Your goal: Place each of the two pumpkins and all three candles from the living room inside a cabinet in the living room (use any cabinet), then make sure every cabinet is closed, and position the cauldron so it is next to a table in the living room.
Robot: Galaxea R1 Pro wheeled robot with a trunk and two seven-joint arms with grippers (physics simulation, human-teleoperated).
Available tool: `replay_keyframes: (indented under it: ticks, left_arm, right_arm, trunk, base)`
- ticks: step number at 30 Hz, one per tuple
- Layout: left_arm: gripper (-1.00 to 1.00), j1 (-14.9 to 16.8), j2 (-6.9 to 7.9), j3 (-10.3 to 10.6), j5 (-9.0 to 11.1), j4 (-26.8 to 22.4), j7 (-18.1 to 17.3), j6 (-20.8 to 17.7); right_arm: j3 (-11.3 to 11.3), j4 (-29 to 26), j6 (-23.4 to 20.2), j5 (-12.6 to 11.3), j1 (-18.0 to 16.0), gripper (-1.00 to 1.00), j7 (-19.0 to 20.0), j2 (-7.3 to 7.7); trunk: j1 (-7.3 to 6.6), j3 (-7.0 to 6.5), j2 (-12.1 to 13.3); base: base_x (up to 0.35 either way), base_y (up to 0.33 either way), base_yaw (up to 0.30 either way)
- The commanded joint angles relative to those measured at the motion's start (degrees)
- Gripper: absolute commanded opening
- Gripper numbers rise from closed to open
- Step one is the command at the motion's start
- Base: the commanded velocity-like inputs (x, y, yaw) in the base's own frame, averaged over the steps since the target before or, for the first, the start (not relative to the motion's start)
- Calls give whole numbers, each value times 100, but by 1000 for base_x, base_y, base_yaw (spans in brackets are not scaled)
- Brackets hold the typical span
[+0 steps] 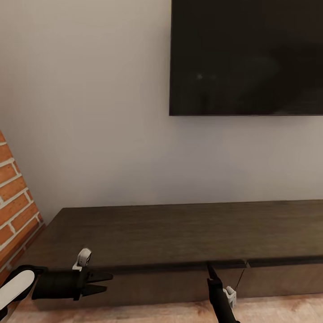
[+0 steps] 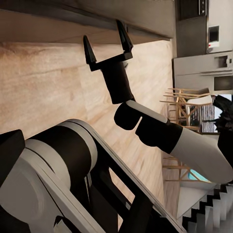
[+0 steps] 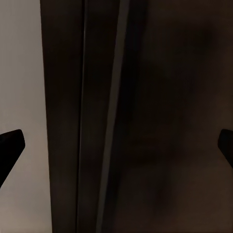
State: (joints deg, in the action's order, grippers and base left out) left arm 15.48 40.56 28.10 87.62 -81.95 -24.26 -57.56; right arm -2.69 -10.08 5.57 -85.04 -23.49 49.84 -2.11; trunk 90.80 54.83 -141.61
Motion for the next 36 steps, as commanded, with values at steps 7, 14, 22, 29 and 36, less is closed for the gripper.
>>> replay_keyframes:
  ticks: [7, 14, 22, 29, 36]
  left_arm:
    - [100, 7, 5, 12, -26, 3, -44, -1]
    - [100, 7, 5, 12, -26, 3, -44, -1]
    - [100, 7, 5, 12, -26, 3, -44, -1]
    - [100, 7, 5, 11, -26, 3, -44, -1]
    - [100, 7, 5, 7, -26, 3, -44, -1]
  right_arm:
    - [-29, 6, 52, -5, 0, 100, 8, 0]
    - [-29, 6, 56, -4, -1, 100, 8, 0]
    - [-29, 6, 56, -4, -4, 100, 8, 0]
    - [-29, 6, 53, -4, -2, 100, 5, 0]
    - [-29, 6, 45, -11, -4, -100, 0, 0]
  trunk:
    - [0, 6, -2]
    - [0, 6, -2]
    - [0, 6, -2]
    - [0, 6, -2]
    - [0, 6, -2]
  base:
    - [44, 0, 0]
    - [2, 0, 0]
    - [0, 0, 0]
    - [0, 0, 0]
    - [25, 0, 0]
